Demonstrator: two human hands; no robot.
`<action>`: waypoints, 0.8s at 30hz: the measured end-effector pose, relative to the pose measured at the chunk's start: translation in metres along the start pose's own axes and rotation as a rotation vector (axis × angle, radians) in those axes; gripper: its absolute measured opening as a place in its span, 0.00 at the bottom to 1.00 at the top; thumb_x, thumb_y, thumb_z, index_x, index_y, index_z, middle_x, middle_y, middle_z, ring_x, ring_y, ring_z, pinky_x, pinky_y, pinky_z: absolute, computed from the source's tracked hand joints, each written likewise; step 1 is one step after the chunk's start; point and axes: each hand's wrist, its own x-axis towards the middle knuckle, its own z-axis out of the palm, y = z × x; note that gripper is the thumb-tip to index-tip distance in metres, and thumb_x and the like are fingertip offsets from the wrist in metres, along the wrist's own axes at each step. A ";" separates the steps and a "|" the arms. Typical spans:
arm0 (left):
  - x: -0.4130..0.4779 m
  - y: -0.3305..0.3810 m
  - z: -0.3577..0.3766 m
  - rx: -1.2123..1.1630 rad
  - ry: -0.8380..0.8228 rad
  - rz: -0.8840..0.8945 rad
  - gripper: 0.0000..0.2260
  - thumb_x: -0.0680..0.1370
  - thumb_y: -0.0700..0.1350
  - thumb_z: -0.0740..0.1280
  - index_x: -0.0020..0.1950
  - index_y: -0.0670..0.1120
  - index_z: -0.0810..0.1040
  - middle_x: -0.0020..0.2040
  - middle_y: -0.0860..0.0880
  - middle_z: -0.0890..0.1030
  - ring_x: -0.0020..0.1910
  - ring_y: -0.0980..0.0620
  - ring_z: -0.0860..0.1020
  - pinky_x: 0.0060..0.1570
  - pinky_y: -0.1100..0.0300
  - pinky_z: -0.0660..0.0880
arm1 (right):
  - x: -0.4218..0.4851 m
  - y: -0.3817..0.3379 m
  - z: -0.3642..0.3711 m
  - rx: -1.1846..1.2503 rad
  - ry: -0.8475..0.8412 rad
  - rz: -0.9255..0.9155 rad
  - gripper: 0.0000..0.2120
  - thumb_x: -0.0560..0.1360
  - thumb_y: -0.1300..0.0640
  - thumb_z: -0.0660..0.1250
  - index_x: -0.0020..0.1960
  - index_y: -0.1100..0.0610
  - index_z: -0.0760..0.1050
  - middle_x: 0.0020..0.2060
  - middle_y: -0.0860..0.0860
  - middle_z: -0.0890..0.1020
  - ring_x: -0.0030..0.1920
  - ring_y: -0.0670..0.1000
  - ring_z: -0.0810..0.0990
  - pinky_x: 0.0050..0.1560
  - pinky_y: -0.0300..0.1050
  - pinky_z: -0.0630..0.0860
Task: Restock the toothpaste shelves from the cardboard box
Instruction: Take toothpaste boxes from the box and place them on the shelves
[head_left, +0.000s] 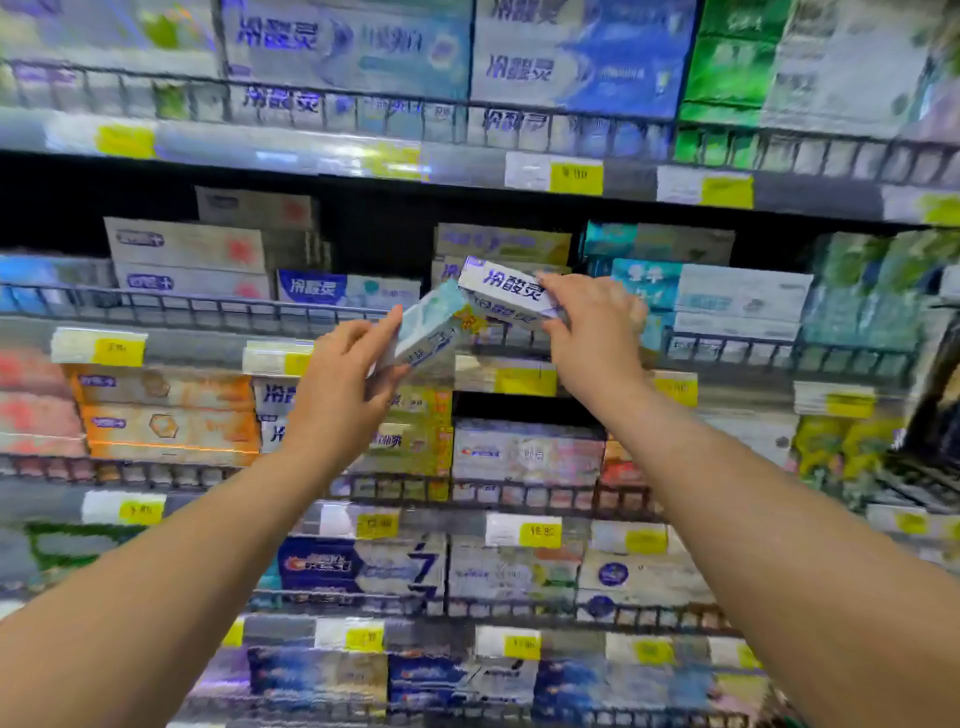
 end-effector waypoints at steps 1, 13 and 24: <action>0.002 0.002 0.001 0.023 0.024 -0.003 0.24 0.77 0.42 0.68 0.73 0.46 0.67 0.57 0.43 0.74 0.53 0.43 0.73 0.50 0.51 0.70 | 0.010 0.003 0.003 0.008 -0.009 -0.049 0.22 0.74 0.58 0.65 0.67 0.47 0.70 0.60 0.48 0.77 0.60 0.56 0.68 0.55 0.51 0.58; 0.021 0.002 -0.007 0.270 0.097 0.066 0.22 0.76 0.45 0.63 0.69 0.43 0.71 0.55 0.40 0.76 0.52 0.42 0.72 0.49 0.54 0.67 | 0.056 -0.002 0.019 -0.160 -0.311 -0.256 0.20 0.76 0.57 0.60 0.65 0.44 0.71 0.61 0.50 0.76 0.61 0.56 0.67 0.58 0.52 0.61; 0.023 -0.002 -0.011 0.278 0.100 0.097 0.21 0.75 0.45 0.64 0.68 0.42 0.72 0.56 0.40 0.78 0.52 0.42 0.73 0.49 0.52 0.69 | 0.046 0.013 0.031 0.179 -0.311 -0.215 0.23 0.76 0.53 0.60 0.71 0.50 0.66 0.67 0.52 0.73 0.66 0.56 0.67 0.67 0.50 0.64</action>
